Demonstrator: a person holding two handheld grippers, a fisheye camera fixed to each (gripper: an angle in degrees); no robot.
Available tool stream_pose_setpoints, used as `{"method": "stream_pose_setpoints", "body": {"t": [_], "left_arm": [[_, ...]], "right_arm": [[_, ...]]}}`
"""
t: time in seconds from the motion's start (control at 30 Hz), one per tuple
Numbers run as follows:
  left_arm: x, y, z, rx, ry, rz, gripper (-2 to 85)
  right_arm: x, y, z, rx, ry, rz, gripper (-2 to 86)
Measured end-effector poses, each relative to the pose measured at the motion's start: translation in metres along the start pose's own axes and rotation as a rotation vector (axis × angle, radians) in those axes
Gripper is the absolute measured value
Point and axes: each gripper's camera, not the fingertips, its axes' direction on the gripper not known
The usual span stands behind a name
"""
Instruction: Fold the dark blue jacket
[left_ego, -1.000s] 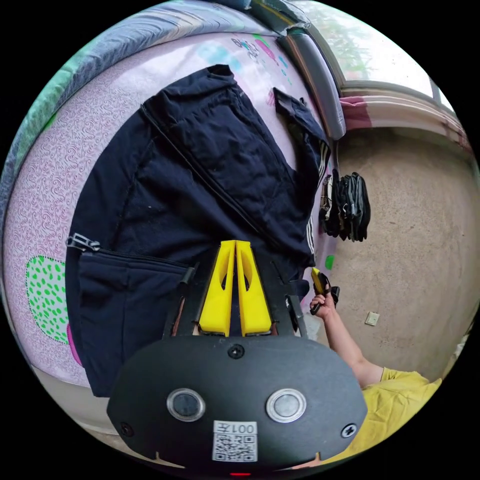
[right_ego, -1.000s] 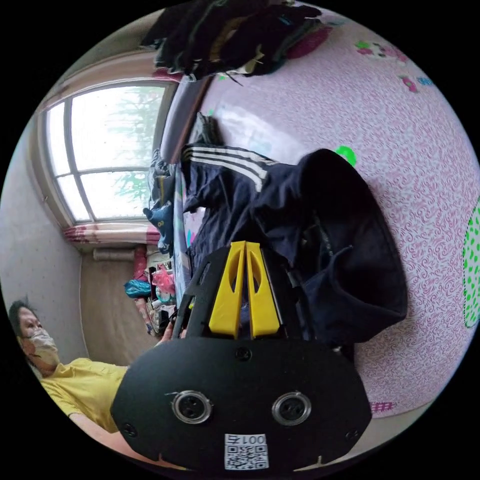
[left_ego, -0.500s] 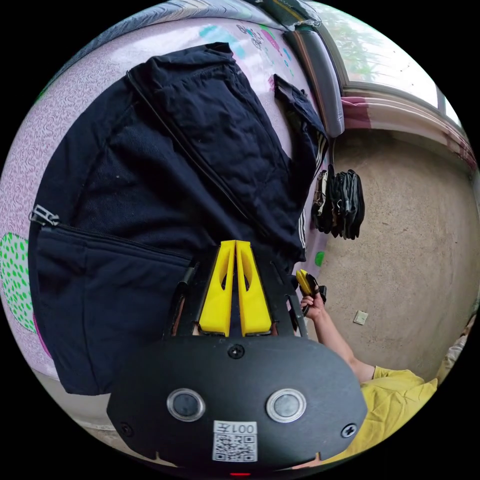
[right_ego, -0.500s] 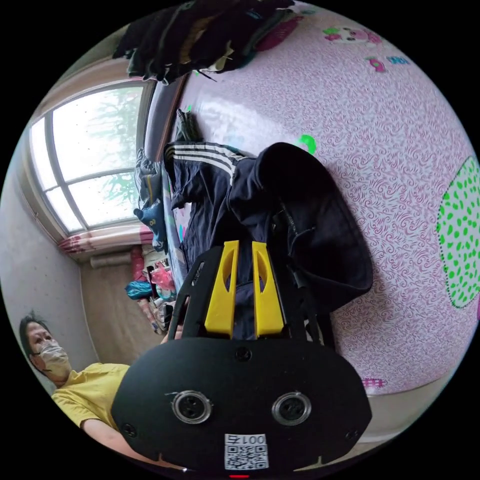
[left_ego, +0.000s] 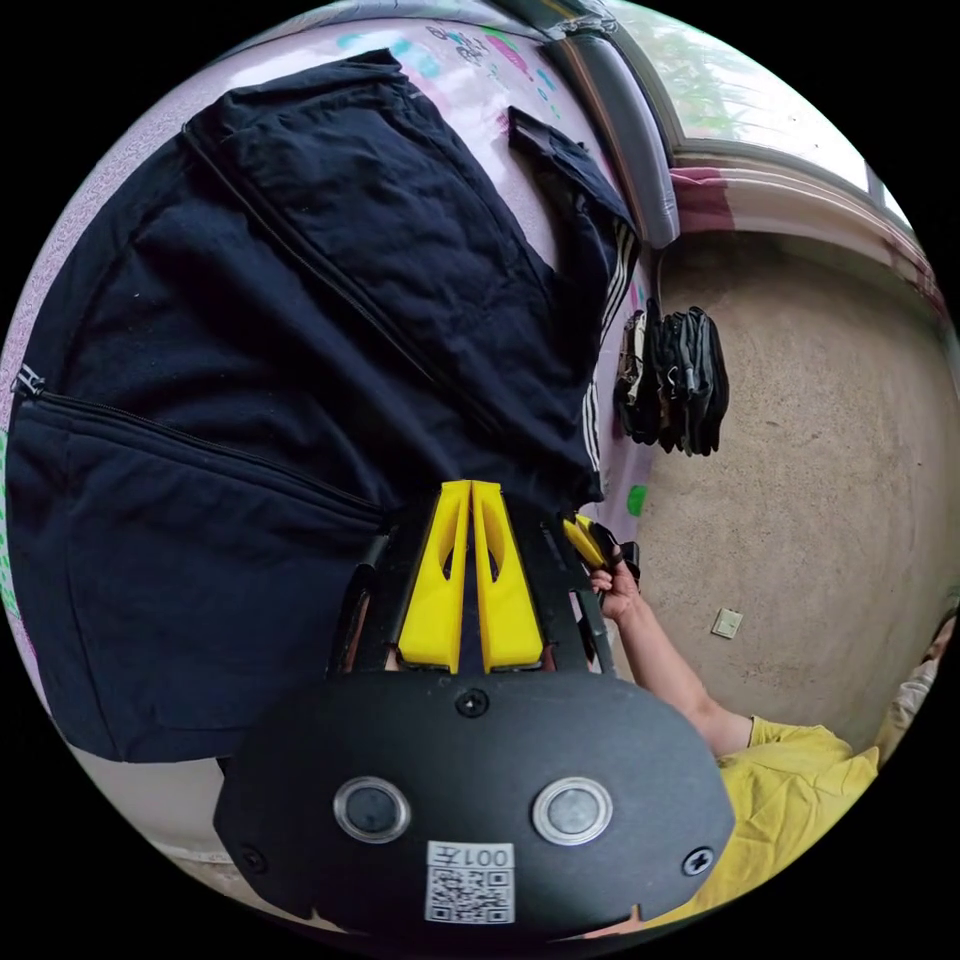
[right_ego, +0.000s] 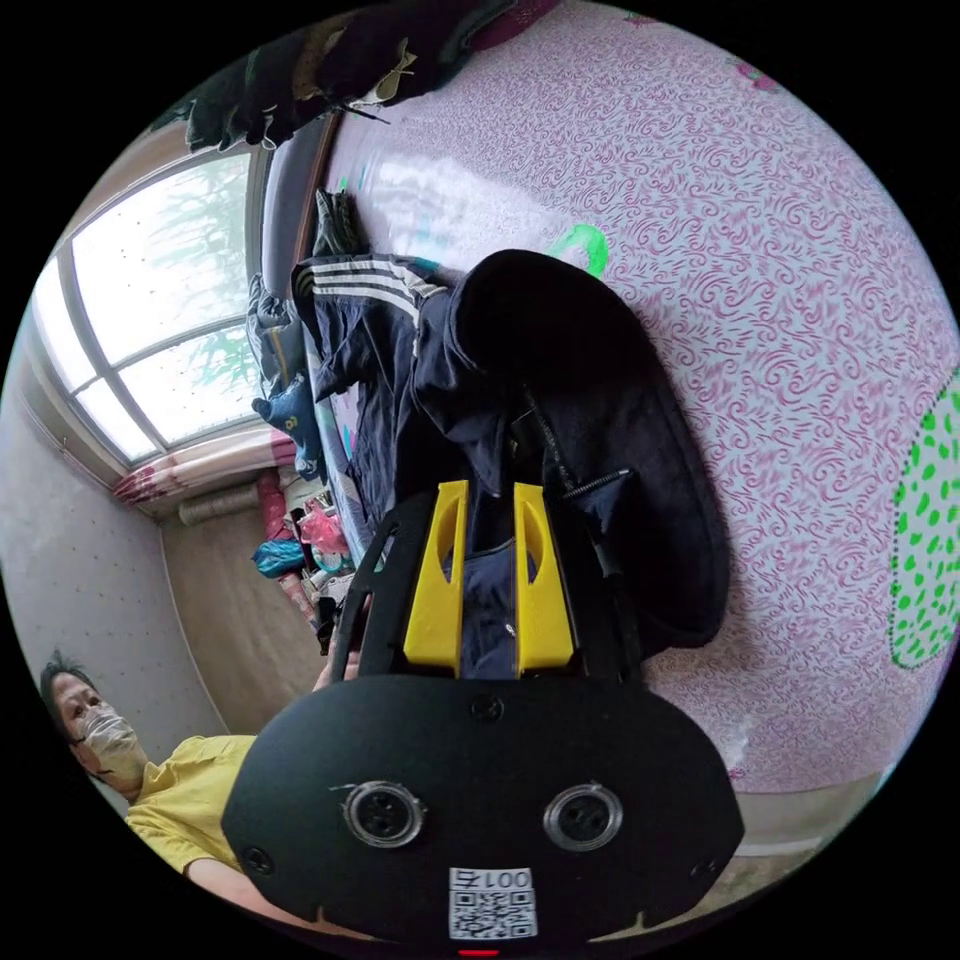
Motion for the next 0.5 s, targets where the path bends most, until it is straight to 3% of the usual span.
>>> {"method": "stream_pose_setpoints", "body": {"t": [0.27, 0.5], "left_arm": [[0.005, 0.019, -0.009, -0.022, -0.007, -0.008, -1.3], [0.011, 0.031, -0.014, -0.056, 0.019, 0.004, -1.2]], "right_arm": [[0.031, -0.004, 0.013, -0.024, -0.093, 0.018, 5.2], [0.009, 0.013, 0.005, 0.002, -0.236, -0.192, 1.5]]}}
